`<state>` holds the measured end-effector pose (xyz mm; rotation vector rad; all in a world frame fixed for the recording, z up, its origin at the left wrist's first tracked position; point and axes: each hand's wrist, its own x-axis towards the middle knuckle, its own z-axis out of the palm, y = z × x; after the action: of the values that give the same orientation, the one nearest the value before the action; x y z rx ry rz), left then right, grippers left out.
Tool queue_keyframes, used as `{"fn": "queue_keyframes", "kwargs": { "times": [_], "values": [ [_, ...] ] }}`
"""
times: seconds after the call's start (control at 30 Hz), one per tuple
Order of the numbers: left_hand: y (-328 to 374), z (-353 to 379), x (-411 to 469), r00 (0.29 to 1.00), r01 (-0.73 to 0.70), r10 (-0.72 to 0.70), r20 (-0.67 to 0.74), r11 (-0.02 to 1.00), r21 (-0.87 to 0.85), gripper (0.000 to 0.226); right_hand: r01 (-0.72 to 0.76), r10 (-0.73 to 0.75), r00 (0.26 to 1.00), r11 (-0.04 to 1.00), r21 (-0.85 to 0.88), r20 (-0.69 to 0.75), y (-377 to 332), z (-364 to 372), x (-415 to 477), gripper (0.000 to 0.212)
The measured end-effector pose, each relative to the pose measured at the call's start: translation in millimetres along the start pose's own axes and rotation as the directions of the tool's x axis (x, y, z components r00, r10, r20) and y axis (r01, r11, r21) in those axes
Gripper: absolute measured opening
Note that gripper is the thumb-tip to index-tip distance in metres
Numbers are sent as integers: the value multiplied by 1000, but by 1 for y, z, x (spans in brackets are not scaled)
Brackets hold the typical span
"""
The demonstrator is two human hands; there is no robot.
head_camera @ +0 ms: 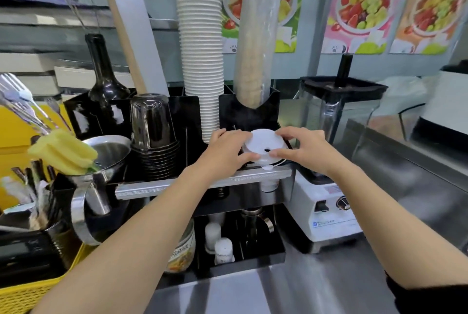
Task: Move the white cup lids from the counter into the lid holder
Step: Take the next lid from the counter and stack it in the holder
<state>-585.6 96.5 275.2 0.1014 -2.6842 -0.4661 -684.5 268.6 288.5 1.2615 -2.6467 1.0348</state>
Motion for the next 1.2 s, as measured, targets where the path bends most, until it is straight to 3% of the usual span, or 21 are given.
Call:
{"fn": "queue_keyframes", "kwargs": {
  "times": [0.13,0.37,0.6,0.7,0.97,1.2],
  "values": [
    [-4,4,2,999,-1,0,36,1000,30,54,33,-36,999,992,-120,-20,1,3,4,53],
    [-2,4,5,997,28,-29,76,999,24,53,83,-91,995,984,-155,-49,8,3,6,48],
    [-3,8,11,979,-15,-31,202,975,224,46,154,-160,987,921,-358,13,22,12,13,37],
    [-4,12,10,961,-17,-63,269,959,283,53,158,-167,986,916,-369,8,23,12,10,43],
    [-10,-4,-23,999,2,-12,39,966,257,75,213,-242,965,949,-233,-102,0,8,-12,81],
    [-36,-52,-114,989,24,10,-148,973,228,81,379,-389,917,919,-109,-88,-62,56,-44,93]
  ]
}}
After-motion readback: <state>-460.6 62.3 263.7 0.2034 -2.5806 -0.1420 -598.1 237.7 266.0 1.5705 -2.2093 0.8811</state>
